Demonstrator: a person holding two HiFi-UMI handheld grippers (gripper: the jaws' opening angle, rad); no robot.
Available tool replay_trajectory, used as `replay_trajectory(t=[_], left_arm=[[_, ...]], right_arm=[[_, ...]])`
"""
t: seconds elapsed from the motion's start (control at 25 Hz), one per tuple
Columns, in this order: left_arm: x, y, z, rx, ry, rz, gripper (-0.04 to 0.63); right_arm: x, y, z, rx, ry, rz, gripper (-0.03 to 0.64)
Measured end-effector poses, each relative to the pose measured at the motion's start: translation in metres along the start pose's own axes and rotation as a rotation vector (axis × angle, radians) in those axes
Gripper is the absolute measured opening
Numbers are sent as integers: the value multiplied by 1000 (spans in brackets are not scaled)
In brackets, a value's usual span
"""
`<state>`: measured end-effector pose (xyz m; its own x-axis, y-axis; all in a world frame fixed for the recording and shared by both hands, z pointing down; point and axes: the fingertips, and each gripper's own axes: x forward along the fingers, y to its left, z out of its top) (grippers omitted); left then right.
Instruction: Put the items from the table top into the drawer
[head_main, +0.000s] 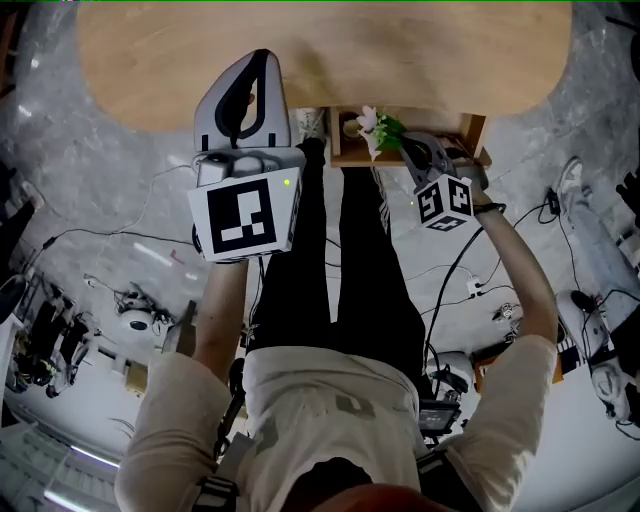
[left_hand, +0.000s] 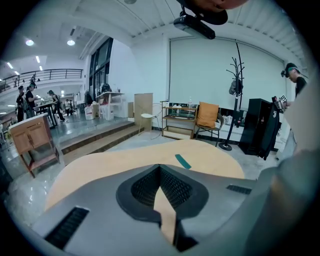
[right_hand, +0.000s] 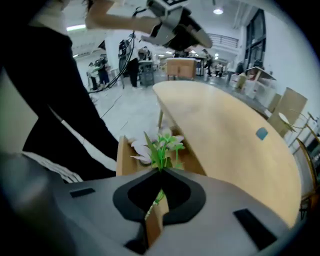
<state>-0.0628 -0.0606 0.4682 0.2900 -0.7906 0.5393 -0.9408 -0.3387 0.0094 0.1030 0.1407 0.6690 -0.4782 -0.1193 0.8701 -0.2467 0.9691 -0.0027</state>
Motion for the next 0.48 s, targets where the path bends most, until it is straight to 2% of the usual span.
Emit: replay_trajectory(t=[0.12, 0.24, 0.48], left_arm=[[3, -6, -1, 6, 6, -13, 6], [4, -12, 1, 13, 6, -30, 6], [6, -17, 2, 20, 10, -41, 6]], right_arm=[[26, 18, -33, -72, 95, 73, 14], [40, 20, -54, -103, 157, 98, 14], [48, 5, -59, -92, 173, 52, 14]])
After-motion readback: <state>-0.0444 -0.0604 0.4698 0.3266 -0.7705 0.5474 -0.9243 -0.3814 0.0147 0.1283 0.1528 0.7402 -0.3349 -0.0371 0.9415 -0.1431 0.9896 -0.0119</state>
